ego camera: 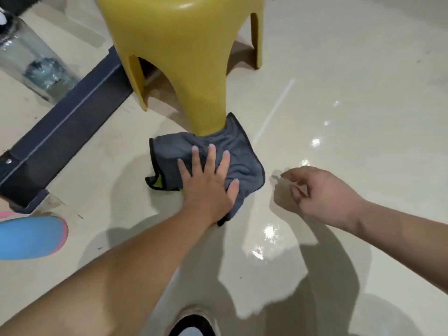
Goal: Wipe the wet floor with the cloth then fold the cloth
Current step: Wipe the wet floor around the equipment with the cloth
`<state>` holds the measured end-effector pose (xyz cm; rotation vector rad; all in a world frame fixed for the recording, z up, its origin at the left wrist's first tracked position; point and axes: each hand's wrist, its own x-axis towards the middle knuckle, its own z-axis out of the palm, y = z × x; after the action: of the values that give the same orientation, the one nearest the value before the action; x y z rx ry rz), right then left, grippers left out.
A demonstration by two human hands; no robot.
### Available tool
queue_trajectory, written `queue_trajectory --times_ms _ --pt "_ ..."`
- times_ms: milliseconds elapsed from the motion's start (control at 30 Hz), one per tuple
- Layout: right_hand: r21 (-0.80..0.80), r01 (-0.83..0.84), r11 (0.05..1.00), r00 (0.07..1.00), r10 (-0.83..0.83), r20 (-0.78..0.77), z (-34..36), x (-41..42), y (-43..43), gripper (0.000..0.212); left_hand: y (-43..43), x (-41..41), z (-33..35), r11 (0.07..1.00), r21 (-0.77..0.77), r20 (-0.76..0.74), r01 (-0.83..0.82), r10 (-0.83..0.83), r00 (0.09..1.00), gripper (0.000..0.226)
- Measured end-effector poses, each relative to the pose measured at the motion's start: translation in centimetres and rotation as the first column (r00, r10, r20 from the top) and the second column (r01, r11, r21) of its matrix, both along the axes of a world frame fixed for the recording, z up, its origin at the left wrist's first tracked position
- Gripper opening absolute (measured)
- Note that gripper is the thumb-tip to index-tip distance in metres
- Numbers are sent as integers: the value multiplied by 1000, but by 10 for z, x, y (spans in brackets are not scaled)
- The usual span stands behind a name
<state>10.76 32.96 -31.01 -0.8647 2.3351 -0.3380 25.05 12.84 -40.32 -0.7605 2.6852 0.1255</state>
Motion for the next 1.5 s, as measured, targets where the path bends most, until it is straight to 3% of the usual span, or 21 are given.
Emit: queue_trajectory --times_ms 67,167,233,300,367,400,467,533,600,700,900,1033,1167,1267,1367,1500 --pt "51 64 997 998 -63 -18 4 -4 27 36 50 -8 3 996 50 -24 70 -69 997 80" --pt "59 172 983 985 -172 -16 4 -6 65 39 143 16 8 917 142 -81 372 -364 928 79" --pt "96 208 974 978 -207 -19 4 -3 91 37 190 37 6 753 239 -112 613 -605 788 76" --pt "166 179 970 983 -181 -4 1 3 116 37 201 46 2 524 256 -144 812 -810 568 71" --pt "210 132 969 990 -140 26 2 7 136 38 185 37 1 358 225 -210 906 -890 404 66" --pt "223 111 969 991 -125 51 4 8 144 39 173 29 1 321 197 -263 926 -893 365 63" --pt "238 58 970 991 -84 102 8 10 155 39 151 11 7 353 164 -250 921 -888 385 61" --pt "226 -22 974 993 -5 117 16 12 166 39 146 -2 24 460 151 -103 875 -873 477 62" --pt "191 -97 977 989 73 129 25 16 179 39 150 -3 35 467 136 -23 874 -880 474 69" --pt "102 -169 980 979 155 131 31 25 205 40 161 -9 38 466 254 88 847 -884 460 81" --pt "-59 39 997 992 -31 124 14 38 273 48 217 -100 35 354 238 197 905 -930 312 113" --pt "-41 194 980 981 -193 29 3 50 318 71 299 -132 47 384 310 267 869 -913 308 100" --pt "-13 187 982 972 -187 -139 -18 61 331 83 327 -173 77 287 258 296 923 -932 207 85" --pt "-40 142 989 970 -147 -195 -44 65 301 85 319 -204 101 327 150 336 933 -904 263 38" --pt "26 98 995 975 -91 -204 -71 61 283 93 319 -217 110 508 99 355 856 -821 446 24" --pt "62 122 991 961 -102 -258 -81 25 308 93 334 -201 95 732 227 6 642 -661 751 10"
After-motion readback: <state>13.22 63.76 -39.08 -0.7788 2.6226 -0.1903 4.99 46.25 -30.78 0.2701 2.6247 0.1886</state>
